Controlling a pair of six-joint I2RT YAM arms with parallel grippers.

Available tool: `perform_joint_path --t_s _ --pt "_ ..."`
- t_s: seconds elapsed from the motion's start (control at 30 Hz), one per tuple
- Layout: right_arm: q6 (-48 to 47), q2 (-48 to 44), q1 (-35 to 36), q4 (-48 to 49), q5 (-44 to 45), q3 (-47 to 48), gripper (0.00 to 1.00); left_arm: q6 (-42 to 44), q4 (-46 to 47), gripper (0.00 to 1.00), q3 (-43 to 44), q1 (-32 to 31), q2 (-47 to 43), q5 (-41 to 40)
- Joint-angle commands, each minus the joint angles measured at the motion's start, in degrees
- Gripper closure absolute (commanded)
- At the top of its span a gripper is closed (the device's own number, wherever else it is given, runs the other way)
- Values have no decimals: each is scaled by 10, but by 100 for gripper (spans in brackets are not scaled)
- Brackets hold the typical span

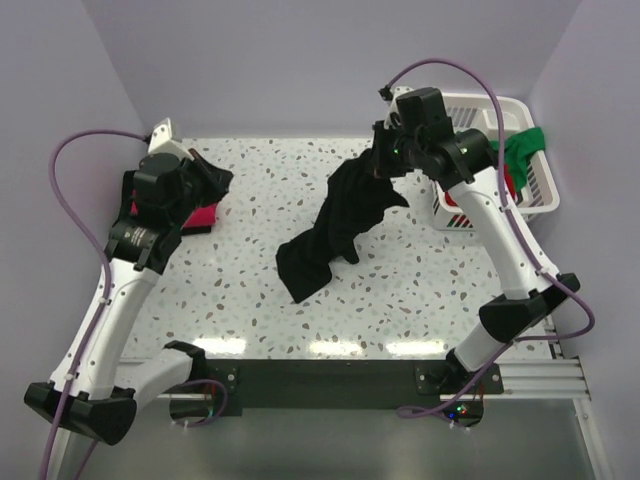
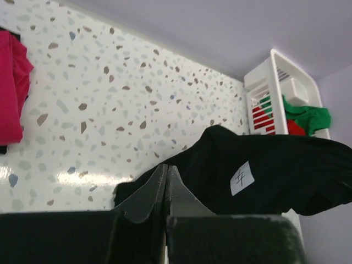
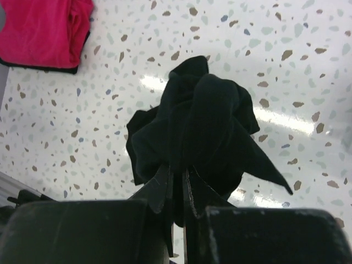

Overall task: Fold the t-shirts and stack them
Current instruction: Flatten the tshirt out

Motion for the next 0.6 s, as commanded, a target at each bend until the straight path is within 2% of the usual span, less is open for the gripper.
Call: perform_joint_path --t_s 0.0,0.17,0.3,0.43,0.5,0.57 --pt "0 -3 3 -16 -36 -38 100 -1 -23 100 -65 -2 7 15" --pt "11 -9 2 -7 -69 -27 100 -6 -24 100 -144 -13 -32 19" --pt "22 23 19 -13 -149 39 100 -6 -24 100 -184 -13 -44 25" --pt "54 59 73 -5 -193 112 100 -7 -7 100 -215 -19 -22 38" --pt "71 68 84 9 -209 157 100 -9 -2 100 -221 -53 -9 37" --pt "87 72 88 20 -231 179 100 -15 4 100 -221 -95 8 -2"
